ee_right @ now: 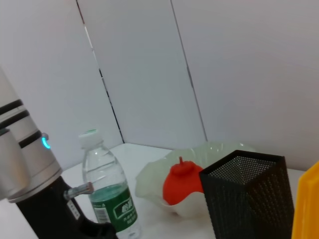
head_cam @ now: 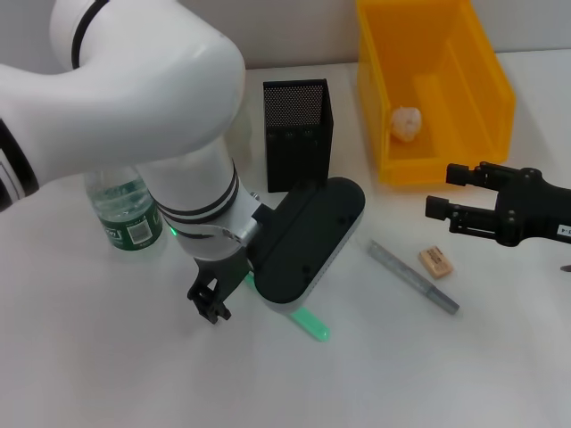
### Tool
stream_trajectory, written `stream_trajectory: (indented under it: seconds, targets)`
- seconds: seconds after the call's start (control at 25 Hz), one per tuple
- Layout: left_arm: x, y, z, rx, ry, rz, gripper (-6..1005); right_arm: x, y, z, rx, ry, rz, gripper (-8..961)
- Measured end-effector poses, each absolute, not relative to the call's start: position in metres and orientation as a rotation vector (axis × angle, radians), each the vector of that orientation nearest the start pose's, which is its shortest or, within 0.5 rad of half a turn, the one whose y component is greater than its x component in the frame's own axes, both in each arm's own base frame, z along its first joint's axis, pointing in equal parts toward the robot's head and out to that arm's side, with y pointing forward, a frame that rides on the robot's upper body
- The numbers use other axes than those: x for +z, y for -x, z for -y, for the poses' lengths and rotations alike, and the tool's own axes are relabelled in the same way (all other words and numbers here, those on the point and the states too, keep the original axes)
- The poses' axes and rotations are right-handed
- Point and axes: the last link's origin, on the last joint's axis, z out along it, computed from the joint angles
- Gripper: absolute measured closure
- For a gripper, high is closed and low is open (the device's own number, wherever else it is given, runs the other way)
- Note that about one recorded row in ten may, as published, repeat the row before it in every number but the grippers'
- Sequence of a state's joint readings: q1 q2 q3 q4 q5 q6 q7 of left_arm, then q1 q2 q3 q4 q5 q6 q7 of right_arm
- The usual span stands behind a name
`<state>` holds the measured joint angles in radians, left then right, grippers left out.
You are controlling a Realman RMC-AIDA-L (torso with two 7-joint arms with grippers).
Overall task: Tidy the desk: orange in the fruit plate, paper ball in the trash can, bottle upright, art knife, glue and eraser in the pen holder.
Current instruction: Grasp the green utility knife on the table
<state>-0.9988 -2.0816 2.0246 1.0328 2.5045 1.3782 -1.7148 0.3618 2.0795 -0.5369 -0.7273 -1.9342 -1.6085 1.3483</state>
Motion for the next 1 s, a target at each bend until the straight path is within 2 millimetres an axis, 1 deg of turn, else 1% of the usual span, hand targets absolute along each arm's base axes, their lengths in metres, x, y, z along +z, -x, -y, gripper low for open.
stream_trajectory:
  seconds: [0.24, 0.76, 1.0]
  targets:
    - [-0.114, 0.109, -0.342, 1.156, 2.818, -1.203, 330, 0.038, -0.311, -0.296, 0.78, 2.46, -0.724, 214]
    - [-0.114, 0.114, -0.343, 1.172, 2.803, -1.22, 343, 0.025, -0.303, -0.306, 0.784, 2.491, -0.717, 214]
    - [-0.115, 0.112, -0.344, 1.159, 2.793, -1.237, 349, 0.022, -0.301, -0.308, 0.79, 2.494, -0.718, 214]
